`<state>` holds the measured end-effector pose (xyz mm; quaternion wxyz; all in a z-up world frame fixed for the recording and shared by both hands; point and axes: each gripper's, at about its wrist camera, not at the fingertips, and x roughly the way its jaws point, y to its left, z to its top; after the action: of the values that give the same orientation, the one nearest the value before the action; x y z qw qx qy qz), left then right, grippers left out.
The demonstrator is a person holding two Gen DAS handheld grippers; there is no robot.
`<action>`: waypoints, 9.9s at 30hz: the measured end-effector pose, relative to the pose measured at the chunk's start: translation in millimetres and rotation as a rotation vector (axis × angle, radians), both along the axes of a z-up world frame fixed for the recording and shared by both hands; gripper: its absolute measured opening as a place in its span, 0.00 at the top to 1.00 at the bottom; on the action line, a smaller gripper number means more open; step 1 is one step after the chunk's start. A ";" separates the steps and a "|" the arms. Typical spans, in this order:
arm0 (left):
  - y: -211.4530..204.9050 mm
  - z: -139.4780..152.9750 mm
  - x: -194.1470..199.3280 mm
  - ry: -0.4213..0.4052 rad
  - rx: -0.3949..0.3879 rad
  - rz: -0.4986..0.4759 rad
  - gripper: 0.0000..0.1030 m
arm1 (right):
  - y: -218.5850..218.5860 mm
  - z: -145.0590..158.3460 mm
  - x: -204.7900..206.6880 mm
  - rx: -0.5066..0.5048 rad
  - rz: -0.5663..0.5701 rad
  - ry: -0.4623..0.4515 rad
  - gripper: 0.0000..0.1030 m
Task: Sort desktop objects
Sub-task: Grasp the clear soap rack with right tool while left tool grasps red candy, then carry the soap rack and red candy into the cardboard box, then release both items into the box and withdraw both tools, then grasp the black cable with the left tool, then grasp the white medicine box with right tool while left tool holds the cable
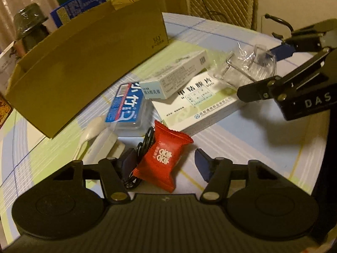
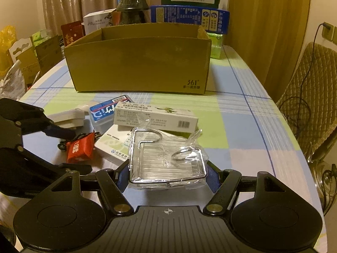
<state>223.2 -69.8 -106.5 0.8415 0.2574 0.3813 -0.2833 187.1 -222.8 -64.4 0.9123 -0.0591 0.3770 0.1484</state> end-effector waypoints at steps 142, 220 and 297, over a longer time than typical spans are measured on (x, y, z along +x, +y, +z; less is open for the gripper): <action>78.2 129.1 219.4 0.057 -0.375 0.513 0.69 | 51.6 107.2 251.0 0.110 0.054 -0.056 0.23; 46.7 -1.0 34.2 0.181 -0.121 0.146 0.49 | 8.4 -25.1 85.6 -0.235 0.491 0.219 0.08; 39.8 -0.6 -8.9 0.147 -0.220 0.390 0.91 | 37.2 -36.9 20.4 -0.078 0.364 0.152 0.28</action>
<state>214.3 -30.0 -107.1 0.8731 0.0643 0.4512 -0.1730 207.5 -185.6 -101.3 0.8366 -0.1501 0.4332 0.3000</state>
